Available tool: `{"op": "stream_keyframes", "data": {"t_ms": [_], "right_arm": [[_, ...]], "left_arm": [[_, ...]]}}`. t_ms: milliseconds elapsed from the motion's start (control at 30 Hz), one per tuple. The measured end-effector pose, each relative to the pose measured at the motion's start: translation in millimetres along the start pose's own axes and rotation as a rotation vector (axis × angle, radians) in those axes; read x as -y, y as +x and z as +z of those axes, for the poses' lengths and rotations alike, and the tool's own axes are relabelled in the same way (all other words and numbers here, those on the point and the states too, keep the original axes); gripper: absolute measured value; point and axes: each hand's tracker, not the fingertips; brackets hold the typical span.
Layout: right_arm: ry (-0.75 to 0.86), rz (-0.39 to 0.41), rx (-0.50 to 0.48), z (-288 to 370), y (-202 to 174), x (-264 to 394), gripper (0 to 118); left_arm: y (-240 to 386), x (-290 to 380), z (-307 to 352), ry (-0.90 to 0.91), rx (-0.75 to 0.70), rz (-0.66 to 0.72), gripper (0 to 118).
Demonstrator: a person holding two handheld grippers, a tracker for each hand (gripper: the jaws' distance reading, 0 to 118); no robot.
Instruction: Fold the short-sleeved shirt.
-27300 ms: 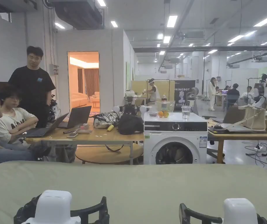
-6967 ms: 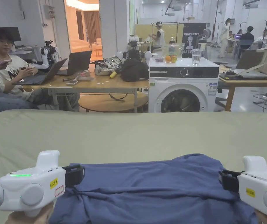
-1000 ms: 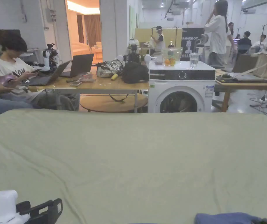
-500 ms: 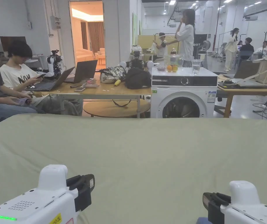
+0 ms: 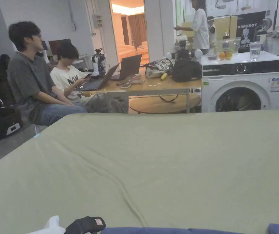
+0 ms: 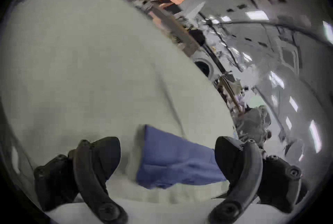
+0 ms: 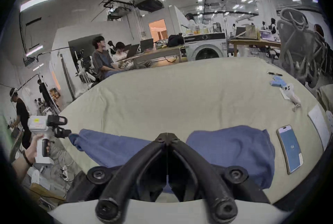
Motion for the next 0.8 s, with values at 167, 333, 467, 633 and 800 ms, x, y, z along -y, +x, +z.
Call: {"op": "stream_keyframes", "data": {"t_ms": [167,333,467,633,800], "right_arm": [[-0.019,-0.031,0.003,8,7,7,0],[-0.023,-0.044,0.006,12,9,12,0],[-0.023,-0.049,0.009,18,18,14,0],[-0.029,-0.093,-0.006,18,26,11,0],[-0.027,-0.084,0.007,22,26,12,0]], "left_arm": [[9,17,-20,0.019,0.097,0.043,97],[20,48,-64,-0.089,0.115,0.154,15],[17,36,-39,0.038,0.141,0.241,7],[61,3,31,0.181,0.151,0.006,6],[123,-15,71,0.339,-0.134,-0.360,6]]}}
